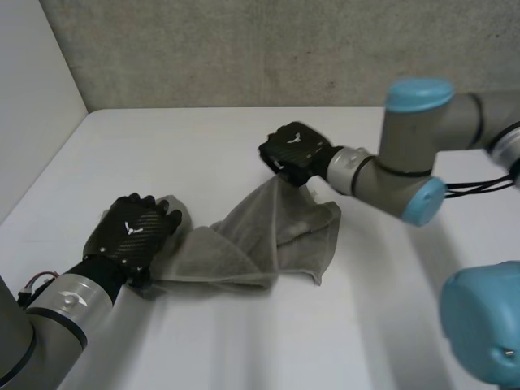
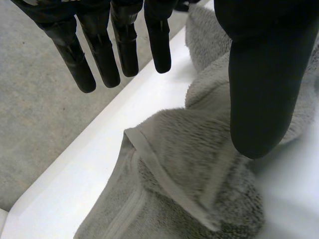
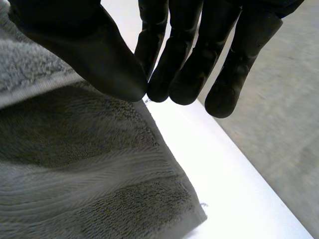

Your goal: Fold the laundry

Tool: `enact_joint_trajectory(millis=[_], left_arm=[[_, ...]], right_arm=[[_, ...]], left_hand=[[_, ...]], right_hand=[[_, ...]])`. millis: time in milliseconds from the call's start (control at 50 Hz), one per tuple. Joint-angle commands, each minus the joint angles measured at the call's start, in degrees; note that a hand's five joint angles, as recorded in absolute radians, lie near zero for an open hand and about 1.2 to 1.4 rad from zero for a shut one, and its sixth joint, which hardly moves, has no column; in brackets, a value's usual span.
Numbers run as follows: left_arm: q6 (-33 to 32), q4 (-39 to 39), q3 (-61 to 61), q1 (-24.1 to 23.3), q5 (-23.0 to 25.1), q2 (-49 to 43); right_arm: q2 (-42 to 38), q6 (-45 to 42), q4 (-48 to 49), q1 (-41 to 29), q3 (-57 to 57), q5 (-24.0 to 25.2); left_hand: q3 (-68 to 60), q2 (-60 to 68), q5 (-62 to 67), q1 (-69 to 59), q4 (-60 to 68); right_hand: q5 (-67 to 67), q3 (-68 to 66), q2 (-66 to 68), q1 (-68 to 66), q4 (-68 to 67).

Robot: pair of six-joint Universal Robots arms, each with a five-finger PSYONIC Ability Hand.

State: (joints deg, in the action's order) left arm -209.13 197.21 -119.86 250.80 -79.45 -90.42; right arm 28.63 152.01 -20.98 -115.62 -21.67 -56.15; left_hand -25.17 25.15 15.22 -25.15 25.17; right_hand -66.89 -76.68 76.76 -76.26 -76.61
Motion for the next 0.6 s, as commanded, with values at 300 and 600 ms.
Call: enact_joint_trajectory(millis=[300,600], left_arm=[[4.3,0.2,-0.1,-1.0,1.0,0.8],[7.4,-0.2,-1.1,-2.3,6.6,-2.2]], right_arm=[[44.2,-2.1,12.3,15.5,-60.3,1.3],[46.9,-4.8,18.6,18.4,-75.5,0.3]], left_hand=[[-10.4,10.5,10.4,-10.5,10.4],[-10.4,10.5,10.4,-10.5,10.4]], right_hand=[[-3.1,-3.3,3.2,-3.7,-3.4],[-3.1,-3.3,3.2,-3.7,-3.4]])
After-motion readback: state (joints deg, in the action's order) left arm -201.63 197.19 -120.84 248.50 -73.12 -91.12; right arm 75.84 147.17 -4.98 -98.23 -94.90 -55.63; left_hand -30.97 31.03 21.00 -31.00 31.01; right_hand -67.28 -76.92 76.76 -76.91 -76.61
